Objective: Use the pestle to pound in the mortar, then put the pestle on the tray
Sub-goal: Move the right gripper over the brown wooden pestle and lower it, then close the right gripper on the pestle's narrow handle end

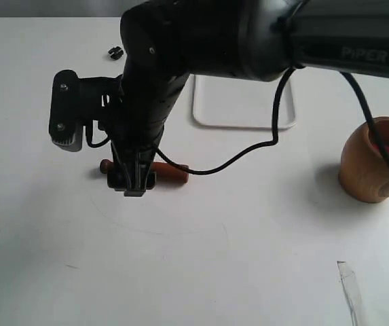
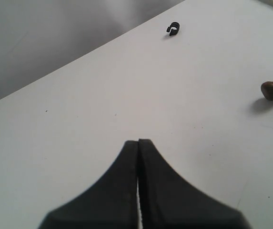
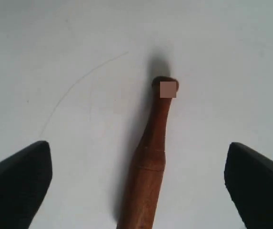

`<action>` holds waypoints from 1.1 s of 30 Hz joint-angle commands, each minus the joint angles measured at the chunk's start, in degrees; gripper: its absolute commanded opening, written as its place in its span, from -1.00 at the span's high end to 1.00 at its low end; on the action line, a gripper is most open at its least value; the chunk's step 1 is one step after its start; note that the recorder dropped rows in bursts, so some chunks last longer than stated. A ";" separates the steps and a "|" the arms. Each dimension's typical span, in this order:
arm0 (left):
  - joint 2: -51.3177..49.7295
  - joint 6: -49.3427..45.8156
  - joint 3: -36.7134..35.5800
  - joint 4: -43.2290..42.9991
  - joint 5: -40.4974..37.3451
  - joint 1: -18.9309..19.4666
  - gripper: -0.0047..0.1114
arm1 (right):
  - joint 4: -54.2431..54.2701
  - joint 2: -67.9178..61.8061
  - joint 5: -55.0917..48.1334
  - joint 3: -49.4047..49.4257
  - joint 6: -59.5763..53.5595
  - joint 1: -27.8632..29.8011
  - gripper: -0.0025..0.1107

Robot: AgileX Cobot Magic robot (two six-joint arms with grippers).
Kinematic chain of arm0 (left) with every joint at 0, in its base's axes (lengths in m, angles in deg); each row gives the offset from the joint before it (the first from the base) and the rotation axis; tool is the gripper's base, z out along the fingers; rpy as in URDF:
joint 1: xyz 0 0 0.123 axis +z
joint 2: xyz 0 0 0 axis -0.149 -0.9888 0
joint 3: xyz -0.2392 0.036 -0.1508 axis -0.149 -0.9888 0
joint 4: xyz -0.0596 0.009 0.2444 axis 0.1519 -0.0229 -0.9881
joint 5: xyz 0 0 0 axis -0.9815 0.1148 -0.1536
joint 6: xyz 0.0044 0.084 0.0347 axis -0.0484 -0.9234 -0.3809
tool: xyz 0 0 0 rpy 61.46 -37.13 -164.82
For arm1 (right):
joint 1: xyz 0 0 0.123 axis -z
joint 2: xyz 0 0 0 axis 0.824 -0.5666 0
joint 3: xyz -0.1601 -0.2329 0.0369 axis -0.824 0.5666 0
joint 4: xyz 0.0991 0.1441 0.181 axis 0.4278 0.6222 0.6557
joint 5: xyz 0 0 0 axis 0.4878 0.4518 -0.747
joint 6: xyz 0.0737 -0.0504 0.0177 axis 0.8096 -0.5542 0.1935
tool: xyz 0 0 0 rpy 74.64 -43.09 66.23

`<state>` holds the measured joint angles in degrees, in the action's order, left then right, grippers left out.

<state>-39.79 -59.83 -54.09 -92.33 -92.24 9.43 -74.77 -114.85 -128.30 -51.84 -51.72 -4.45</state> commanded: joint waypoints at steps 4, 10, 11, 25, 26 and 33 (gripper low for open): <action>0.07 0.47 -0.03 0.42 0.17 -0.44 0.92 | -4.98 -3.27 -1.40 -3.52 10.87 -0.07 -0.62; 0.07 0.47 -0.03 0.42 0.17 -0.44 0.92 | -6.46 -10.57 -10.26 -12.00 13.60 -0.07 -0.58; 0.07 0.47 -0.03 0.42 0.17 -0.44 0.92 | -6.46 -11.22 -10.75 -13.25 13.60 -0.07 -0.58; 0.07 0.47 -0.03 0.42 0.17 -0.44 0.92 | -6.29 -17.78 -10.00 -18.31 12.08 -0.07 -0.51; 0.07 0.47 -0.03 0.42 0.17 -0.44 0.92 | -6.29 -17.91 -9.42 -18.31 12.08 -0.07 -0.48; 0.07 0.47 -0.03 0.42 0.17 -0.44 0.92 | -6.41 -18.80 -8.07 -18.31 12.08 -0.07 -0.34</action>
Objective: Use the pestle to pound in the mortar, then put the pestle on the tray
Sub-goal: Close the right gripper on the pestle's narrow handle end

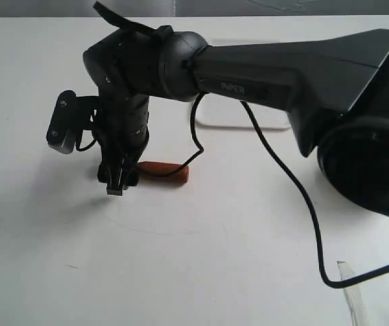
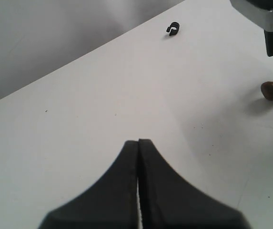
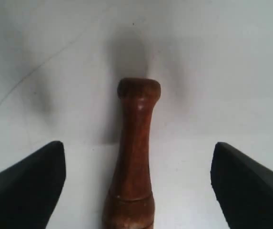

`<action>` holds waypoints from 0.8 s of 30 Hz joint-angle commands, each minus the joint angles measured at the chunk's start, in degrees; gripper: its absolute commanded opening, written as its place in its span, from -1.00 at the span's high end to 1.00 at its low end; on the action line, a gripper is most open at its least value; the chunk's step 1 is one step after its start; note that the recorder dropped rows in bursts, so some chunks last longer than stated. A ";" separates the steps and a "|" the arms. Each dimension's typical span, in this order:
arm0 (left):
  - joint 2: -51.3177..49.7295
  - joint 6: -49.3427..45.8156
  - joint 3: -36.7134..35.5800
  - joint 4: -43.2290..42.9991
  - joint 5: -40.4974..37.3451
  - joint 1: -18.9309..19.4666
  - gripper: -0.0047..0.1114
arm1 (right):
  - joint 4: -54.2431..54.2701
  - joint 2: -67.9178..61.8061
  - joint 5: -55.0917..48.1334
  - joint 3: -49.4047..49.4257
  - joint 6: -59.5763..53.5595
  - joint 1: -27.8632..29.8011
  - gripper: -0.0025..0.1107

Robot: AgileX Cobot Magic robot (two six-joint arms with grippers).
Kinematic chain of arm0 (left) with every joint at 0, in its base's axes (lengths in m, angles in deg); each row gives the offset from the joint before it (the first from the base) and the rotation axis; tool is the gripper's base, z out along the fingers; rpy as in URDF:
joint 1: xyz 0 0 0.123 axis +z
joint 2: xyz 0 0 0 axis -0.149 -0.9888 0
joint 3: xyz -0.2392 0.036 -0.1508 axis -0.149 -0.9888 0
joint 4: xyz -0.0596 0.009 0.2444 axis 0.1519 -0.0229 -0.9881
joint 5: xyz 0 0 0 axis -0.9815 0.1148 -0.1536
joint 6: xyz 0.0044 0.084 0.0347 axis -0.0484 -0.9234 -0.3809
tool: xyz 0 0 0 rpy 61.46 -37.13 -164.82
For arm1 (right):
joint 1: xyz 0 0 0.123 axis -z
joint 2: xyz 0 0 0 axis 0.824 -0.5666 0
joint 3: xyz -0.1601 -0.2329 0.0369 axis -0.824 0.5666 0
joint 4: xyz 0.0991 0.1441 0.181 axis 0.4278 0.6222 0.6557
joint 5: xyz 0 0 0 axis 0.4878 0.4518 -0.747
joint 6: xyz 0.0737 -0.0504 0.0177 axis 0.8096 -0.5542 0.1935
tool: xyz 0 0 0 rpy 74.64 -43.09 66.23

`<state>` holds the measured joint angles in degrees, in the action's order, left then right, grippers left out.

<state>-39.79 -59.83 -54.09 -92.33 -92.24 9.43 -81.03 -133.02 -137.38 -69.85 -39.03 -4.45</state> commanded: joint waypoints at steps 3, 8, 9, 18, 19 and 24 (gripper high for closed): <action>0.07 0.47 -0.03 0.42 0.17 -0.44 0.92 | -0.57 -1.58 1.69 -0.31 -0.61 -0.07 -0.30; 0.07 0.47 -0.03 0.42 0.17 -0.44 0.92 | -0.57 -1.70 3.51 -0.31 -0.61 -0.07 -0.15; 0.07 0.47 -0.03 0.42 0.17 -0.44 0.92 | -0.57 -1.70 3.74 -0.31 -0.61 0.05 -0.09; 0.07 0.47 -0.03 0.42 0.17 -0.44 0.92 | -1.71 -1.70 4.88 -0.31 -0.26 0.05 0.54; 0.07 0.47 -0.03 0.42 0.17 -0.44 0.92 | -1.71 -1.70 4.88 -0.31 -0.16 0.05 0.56; 0.07 0.47 -0.03 0.42 0.17 -0.44 0.92 | -1.71 -2.18 5.01 -0.31 -0.04 0.05 0.50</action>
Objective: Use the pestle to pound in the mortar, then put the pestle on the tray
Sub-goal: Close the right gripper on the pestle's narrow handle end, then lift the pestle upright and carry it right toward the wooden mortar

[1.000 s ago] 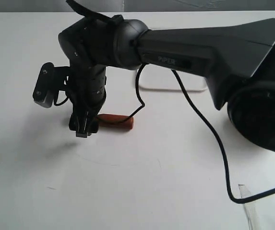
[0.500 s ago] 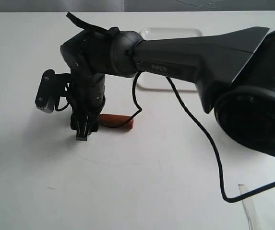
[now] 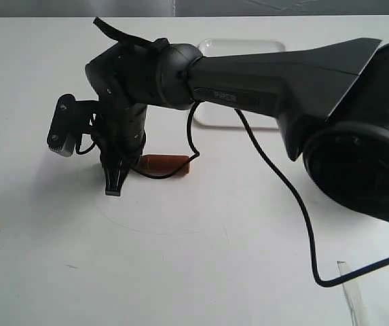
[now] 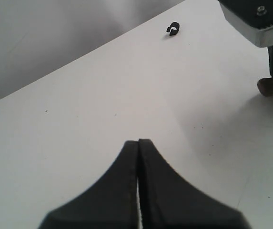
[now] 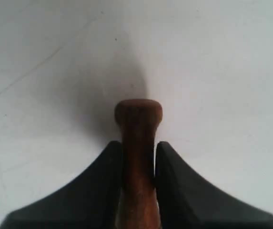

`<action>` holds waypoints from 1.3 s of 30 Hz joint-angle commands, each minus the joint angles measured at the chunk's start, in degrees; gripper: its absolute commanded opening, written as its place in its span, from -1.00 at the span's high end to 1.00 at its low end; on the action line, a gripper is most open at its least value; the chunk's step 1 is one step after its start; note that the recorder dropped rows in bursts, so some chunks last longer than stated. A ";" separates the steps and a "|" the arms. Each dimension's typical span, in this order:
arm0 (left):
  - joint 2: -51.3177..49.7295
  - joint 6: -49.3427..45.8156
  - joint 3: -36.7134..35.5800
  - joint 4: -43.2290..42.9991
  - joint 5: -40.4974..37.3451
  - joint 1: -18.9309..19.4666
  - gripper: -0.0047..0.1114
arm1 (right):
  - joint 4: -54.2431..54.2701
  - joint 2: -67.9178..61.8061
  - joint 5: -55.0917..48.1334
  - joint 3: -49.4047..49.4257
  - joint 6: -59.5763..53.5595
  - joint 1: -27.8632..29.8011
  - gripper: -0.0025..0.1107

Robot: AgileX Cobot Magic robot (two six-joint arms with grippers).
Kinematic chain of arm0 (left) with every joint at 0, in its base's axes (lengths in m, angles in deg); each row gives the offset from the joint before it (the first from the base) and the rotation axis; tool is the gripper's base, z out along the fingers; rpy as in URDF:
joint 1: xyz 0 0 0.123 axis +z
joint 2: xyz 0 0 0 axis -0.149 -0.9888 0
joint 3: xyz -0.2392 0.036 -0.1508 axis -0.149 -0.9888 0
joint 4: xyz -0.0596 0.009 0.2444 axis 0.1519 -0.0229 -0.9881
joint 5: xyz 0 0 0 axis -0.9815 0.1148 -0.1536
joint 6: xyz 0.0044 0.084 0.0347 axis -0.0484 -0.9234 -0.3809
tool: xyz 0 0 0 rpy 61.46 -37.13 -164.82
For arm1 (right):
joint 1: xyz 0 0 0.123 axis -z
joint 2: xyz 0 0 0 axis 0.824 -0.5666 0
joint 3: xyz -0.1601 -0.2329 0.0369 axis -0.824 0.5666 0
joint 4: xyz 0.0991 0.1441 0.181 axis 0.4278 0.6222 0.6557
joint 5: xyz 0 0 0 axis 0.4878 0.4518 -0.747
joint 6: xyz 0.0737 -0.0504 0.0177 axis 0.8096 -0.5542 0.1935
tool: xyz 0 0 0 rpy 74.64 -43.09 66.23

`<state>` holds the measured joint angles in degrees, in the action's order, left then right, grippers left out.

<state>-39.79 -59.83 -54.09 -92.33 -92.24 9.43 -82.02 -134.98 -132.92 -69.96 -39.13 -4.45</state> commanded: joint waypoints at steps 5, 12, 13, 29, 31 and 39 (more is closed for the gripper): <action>0.07 0.47 -0.03 0.42 0.17 -0.44 0.92 | -1.17 -2.45 0.55 -0.19 0.93 0.05 0.23; 0.07 0.47 -0.03 0.42 0.17 -0.44 0.92 | -4.47 -1.07 0.39 -0.19 -1.56 0.05 0.96; 0.07 0.47 -0.03 0.42 0.17 -0.44 0.92 | -4.51 -0.40 0.85 -0.19 -1.56 0.05 0.96; 0.07 0.47 -0.03 0.42 0.17 -0.44 0.92 | -3.85 22.75 27.74 10.49 13.46 0.13 0.96; 0.07 0.47 -0.03 0.42 0.17 -0.44 0.92 | -3.85 27.41 36.72 17.44 14.07 0.13 0.96; 0.07 0.47 -0.03 0.42 0.17 -0.44 0.92 | 1.65 48.14 75.22 50.00 14.92 0.58 0.96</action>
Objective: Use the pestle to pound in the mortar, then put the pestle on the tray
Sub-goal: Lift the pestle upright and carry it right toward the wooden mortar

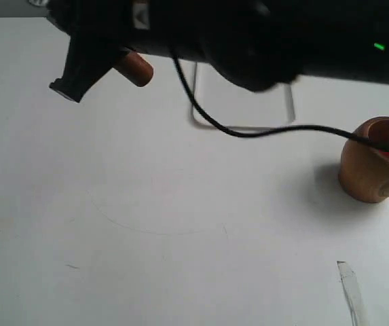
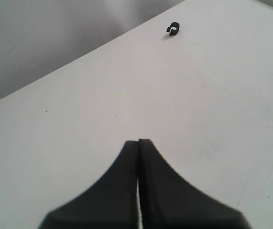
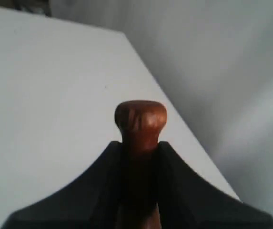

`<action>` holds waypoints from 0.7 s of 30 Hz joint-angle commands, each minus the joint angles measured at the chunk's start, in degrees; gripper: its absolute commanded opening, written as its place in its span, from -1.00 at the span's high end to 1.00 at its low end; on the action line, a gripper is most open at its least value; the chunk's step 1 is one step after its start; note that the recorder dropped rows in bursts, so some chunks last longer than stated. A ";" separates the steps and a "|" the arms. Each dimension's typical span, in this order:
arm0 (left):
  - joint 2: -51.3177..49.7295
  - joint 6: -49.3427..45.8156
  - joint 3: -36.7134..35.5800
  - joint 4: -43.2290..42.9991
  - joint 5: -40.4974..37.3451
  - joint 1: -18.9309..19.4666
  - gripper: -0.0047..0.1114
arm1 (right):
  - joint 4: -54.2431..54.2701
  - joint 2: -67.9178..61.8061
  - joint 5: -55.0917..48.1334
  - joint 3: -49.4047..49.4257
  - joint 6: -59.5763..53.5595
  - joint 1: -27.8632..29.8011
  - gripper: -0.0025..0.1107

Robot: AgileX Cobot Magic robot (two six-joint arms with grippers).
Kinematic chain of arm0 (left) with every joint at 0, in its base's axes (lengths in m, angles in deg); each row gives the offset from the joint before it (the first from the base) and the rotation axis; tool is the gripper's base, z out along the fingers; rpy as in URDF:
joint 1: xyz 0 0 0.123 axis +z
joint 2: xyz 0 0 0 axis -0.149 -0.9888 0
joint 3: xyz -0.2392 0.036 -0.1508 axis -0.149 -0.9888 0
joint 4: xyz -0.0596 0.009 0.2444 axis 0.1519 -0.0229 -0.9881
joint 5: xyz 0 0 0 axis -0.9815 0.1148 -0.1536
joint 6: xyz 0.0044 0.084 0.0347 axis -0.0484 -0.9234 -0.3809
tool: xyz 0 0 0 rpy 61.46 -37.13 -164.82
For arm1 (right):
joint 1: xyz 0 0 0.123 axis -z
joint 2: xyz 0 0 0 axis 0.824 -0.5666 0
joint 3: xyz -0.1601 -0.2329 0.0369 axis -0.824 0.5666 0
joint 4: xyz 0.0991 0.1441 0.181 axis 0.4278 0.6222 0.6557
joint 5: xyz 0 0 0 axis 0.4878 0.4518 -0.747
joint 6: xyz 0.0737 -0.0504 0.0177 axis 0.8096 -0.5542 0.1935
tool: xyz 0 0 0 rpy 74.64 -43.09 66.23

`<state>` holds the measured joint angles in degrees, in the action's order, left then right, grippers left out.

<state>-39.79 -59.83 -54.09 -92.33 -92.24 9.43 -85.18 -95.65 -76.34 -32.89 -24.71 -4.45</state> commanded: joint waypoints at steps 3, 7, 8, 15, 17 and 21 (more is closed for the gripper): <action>0.07 0.47 -0.03 0.42 0.17 -0.44 0.92 | 13.84 15.68 36.44 23.81 -1.31 0.80 0.96; 0.07 0.47 -0.03 0.42 0.17 -0.44 0.92 | 21.38 23.62 53.58 37.53 -3.15 0.80 0.96; 0.07 0.47 -0.03 0.42 0.17 -0.44 0.92 | 23.97 26.00 56.79 40.50 -2.97 0.80 0.96; 0.07 0.47 -0.03 0.42 0.17 -0.44 0.92 | 49.67 38.22 61.70 53.77 -11.24 0.80 0.96; 0.07 0.47 -0.03 0.42 0.17 -0.44 0.92 | 60.76 40.83 60.22 55.61 -15.93 0.80 0.96; 0.07 0.47 -0.03 0.42 0.17 -0.44 0.92 | 67.20 41.56 56.82 58.46 -21.08 0.80 0.96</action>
<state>-39.79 -59.83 -54.09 -92.33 -92.24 9.43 -20.26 -54.25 -18.62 24.00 -43.27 -3.87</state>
